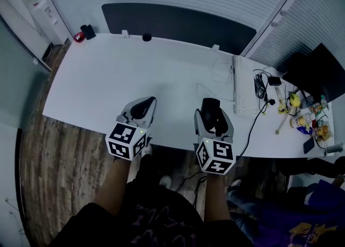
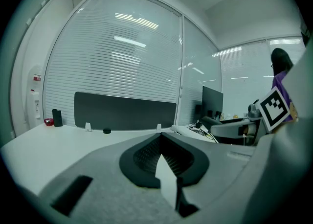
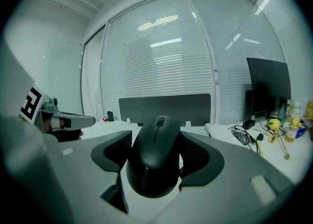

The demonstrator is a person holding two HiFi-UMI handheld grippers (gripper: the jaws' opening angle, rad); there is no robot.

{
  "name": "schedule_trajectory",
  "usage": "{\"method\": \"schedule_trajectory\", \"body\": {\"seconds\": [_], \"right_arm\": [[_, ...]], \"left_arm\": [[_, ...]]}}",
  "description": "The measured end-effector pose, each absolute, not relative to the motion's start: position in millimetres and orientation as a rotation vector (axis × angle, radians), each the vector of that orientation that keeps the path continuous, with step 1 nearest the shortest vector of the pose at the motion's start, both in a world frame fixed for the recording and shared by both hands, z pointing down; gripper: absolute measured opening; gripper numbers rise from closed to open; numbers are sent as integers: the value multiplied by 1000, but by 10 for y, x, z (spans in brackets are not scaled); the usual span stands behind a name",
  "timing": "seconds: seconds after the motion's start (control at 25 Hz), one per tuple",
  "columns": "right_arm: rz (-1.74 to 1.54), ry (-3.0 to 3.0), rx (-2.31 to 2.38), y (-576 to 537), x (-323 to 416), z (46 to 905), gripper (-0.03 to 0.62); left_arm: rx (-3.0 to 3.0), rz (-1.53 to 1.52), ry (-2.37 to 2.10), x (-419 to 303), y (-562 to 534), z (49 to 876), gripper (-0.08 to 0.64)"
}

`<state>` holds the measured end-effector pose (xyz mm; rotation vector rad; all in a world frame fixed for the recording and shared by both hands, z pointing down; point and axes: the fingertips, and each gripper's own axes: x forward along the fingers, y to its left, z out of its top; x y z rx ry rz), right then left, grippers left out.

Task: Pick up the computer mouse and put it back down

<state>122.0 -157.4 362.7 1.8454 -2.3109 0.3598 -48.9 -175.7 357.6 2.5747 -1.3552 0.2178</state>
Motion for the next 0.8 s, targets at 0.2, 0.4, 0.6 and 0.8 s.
{"method": "schedule_trajectory", "body": {"seconds": [0.2, 0.4, 0.6, 0.8], "right_arm": [[423, -2286, 1821, -1617, 1203, 3825, 318], [469, -2266, 1798, -1631, 1116, 4043, 318], [503, -2248, 1780, -1673, 1072, 4242, 318], [538, -2230, 1760, -1703, 1003, 4412, 318]], "left_arm": [[2543, 258, -1336, -472, -1809, 3736, 0], [2518, 290, -1320, -530, -1839, 3933, 0], [2498, 308, -1308, -552, -1900, 4108, 0], [2482, 334, -1288, -585, -1921, 4262, 0]]}}
